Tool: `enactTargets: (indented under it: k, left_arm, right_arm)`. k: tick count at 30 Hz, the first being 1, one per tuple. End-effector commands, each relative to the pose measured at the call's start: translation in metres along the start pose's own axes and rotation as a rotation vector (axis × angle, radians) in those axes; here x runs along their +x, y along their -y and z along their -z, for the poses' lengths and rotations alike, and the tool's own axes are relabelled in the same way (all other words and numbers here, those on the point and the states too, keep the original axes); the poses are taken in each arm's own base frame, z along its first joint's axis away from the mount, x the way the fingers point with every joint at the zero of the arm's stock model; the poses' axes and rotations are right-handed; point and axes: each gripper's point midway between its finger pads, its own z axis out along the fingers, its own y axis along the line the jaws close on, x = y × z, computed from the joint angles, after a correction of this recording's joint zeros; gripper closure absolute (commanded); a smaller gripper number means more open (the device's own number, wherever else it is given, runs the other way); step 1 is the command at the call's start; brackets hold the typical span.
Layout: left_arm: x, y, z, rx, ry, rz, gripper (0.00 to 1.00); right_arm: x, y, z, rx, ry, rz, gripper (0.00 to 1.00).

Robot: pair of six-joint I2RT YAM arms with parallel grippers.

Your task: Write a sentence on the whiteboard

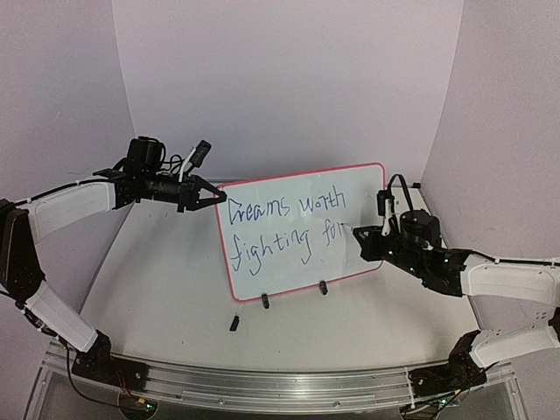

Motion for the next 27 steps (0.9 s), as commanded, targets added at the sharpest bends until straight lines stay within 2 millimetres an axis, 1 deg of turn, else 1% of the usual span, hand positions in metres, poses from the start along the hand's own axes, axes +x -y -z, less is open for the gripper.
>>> enactTargets:
  k: [1,6,9,12,13,16,20,27]
  left_arm:
    - [0.045,-0.005,-0.014,-0.009,-0.126,0.028,1.0]
    - [0.045,-0.005,-0.013,-0.009,-0.126,0.029,1.0]
    - [0.044,-0.005,-0.013,-0.01,-0.126,0.026,1.0]
    - [0.044,-0.005,-0.013,-0.009,-0.126,0.026,1.0]
    - [0.044,-0.004,-0.014,-0.007,-0.126,0.026,1.0]
    - [0.044,-0.005,-0.014,-0.008,-0.125,0.027,1.0]
    - [0.046,-0.005,-0.014,-0.007,-0.128,0.032,1.0]
    - [0.046,-0.006,-0.015,-0.006,-0.129,0.034,1.0]
  right_arm:
    - [-0.023,0.001,0.006,0.015,0.075,-0.025,1.0]
    - [-0.022,-0.004,0.012,-0.02,0.075,-0.028,1.0]
    - [-0.021,0.0,0.024,-0.017,0.082,-0.05,1.0]
    - [-0.012,0.008,0.027,0.009,0.061,-0.065,1.0]
    - [-0.004,0.013,0.028,0.029,0.044,-0.073,1.0]
    - [0.007,0.021,0.025,0.059,0.02,-0.075,1.0]
    - [0.012,0.023,0.019,0.077,0.001,-0.061,1.0]
    - [0.012,0.021,0.011,0.075,-0.007,-0.038,1.0]
